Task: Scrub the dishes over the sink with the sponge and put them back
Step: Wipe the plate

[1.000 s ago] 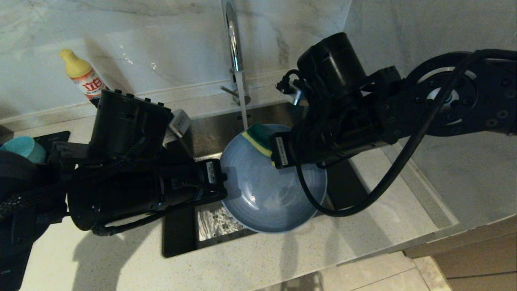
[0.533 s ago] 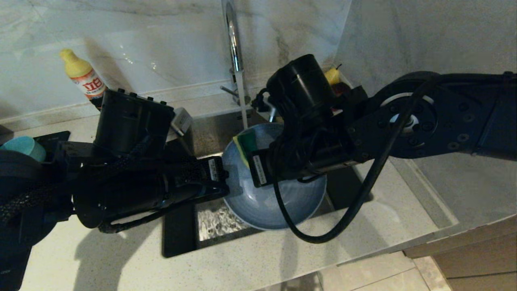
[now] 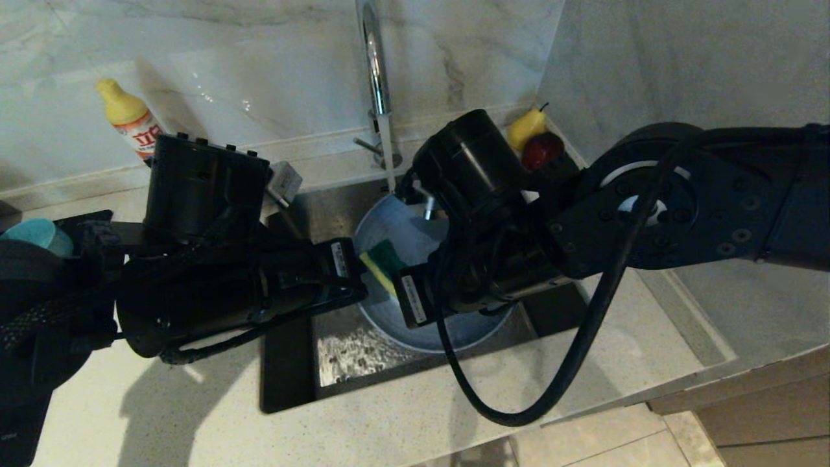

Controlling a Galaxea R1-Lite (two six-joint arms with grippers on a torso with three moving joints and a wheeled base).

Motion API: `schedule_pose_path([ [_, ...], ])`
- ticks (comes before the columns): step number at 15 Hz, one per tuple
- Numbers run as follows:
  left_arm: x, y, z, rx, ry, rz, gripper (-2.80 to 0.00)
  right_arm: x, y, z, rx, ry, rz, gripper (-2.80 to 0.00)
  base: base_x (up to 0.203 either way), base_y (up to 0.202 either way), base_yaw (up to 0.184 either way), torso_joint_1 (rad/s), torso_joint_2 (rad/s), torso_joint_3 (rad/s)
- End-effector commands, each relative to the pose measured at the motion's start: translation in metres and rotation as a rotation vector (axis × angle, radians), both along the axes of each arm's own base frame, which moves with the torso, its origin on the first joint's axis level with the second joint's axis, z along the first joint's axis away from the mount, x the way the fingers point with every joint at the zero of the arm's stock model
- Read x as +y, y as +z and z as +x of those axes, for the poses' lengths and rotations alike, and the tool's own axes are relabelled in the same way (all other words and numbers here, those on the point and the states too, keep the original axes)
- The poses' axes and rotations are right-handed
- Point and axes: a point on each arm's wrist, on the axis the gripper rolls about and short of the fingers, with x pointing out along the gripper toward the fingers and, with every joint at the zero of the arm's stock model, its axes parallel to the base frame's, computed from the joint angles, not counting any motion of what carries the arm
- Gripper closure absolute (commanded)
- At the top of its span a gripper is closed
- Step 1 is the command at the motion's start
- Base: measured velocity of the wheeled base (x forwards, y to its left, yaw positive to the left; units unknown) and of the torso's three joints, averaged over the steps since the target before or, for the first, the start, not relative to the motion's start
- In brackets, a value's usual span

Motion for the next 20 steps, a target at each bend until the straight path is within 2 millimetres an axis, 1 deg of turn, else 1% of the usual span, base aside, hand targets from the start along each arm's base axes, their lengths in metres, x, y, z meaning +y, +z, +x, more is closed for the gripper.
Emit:
schedule_pose_path([
  [1,0.0,0.001,0.003,-0.001,0.01,-0.004,0.0,-0.007,0.007,-0.007,0.008,-0.002,-0.009,0.0,0.0,0.0,0.0,0.0,0.0,0.0],
  [4,0.001,0.005,0.001,-0.009,0.011,-0.011,0.0,-0.018,0.011,-0.007,0.012,-0.022,-0.015,0.0,0.0,0.0,0.0,0.0,0.0,0.0],
  [6,0.004,0.015,0.0,-0.028,0.021,-0.023,0.0,-0.027,0.009,-0.007,0.02,-0.038,-0.031,0.0,0.0,0.0,0.0,0.0,0.0,0.0],
  [8,0.007,0.016,-0.004,-0.025,0.021,-0.021,0.0,-0.037,0.01,-0.004,0.019,-0.063,-0.033,0.0,0.0,0.0,0.0,0.0,0.0,0.0],
  [12,0.009,0.01,-0.005,-0.01,0.03,-0.008,0.0,-0.057,0.025,0.005,-0.013,-0.119,0.005,0.0,0.0,0.0,0.0,0.0,0.0,0.0],
  [14,0.01,0.008,-0.007,-0.004,0.029,-0.004,0.0,-0.063,0.028,0.01,-0.024,-0.144,0.018,0.0,0.0,0.0,0.0,0.0,0.0,0.0],
  [16,0.01,0.005,-0.007,0.001,0.026,-0.003,0.0,-0.062,0.03,0.016,-0.033,-0.154,0.028,0.0,0.0,0.0,0.0,0.0,0.0,0.0],
  [18,0.008,-0.007,-0.005,0.037,0.022,0.02,0.0,-0.062,0.039,0.019,-0.059,-0.157,0.056,0.0,0.0,0.0,0.0,0.0,0.0,0.0],
  [20,0.005,-0.021,0.0,0.076,0.031,0.039,0.0,-0.064,0.05,0.014,-0.098,-0.148,0.095,0.0,0.0,0.0,0.0,0.0,0.0,0.0],
])
